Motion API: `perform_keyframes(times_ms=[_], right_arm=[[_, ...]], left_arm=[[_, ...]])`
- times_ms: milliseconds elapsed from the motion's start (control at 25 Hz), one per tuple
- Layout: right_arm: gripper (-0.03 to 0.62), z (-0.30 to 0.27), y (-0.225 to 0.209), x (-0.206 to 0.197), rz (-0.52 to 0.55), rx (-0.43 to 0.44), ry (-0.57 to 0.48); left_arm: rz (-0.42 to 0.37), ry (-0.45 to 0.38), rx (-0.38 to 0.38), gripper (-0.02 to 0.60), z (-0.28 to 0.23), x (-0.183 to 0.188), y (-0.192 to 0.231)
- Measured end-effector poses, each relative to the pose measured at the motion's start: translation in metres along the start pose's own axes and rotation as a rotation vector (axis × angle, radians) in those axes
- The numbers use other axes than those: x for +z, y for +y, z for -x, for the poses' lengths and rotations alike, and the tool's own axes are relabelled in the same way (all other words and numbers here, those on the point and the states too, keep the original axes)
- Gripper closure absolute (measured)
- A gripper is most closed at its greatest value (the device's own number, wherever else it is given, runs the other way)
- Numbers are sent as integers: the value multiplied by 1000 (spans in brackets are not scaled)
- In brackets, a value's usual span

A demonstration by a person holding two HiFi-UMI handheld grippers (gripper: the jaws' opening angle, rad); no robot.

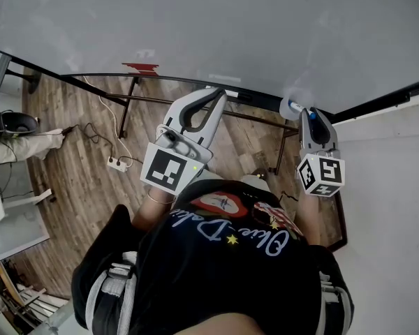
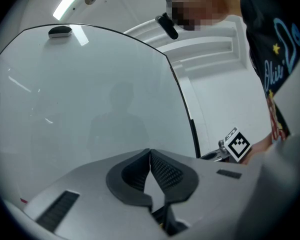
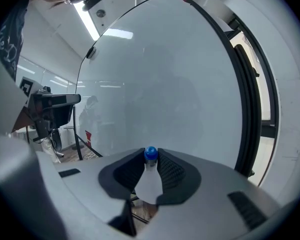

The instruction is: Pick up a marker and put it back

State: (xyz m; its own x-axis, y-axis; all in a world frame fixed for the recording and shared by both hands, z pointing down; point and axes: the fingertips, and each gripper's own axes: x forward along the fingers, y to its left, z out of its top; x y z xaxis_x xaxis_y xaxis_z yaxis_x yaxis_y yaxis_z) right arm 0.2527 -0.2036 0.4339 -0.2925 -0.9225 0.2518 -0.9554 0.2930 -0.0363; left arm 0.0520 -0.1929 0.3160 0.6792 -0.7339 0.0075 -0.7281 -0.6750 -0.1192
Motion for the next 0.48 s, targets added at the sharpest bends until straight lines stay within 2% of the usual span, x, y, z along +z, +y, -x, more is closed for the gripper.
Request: perform_keyframes(times_ms=[480], right_arm=[[517,0,2,-5,19,-11,15]], left_arm=[[5,-1,-14,578,-1,-1,-2]])
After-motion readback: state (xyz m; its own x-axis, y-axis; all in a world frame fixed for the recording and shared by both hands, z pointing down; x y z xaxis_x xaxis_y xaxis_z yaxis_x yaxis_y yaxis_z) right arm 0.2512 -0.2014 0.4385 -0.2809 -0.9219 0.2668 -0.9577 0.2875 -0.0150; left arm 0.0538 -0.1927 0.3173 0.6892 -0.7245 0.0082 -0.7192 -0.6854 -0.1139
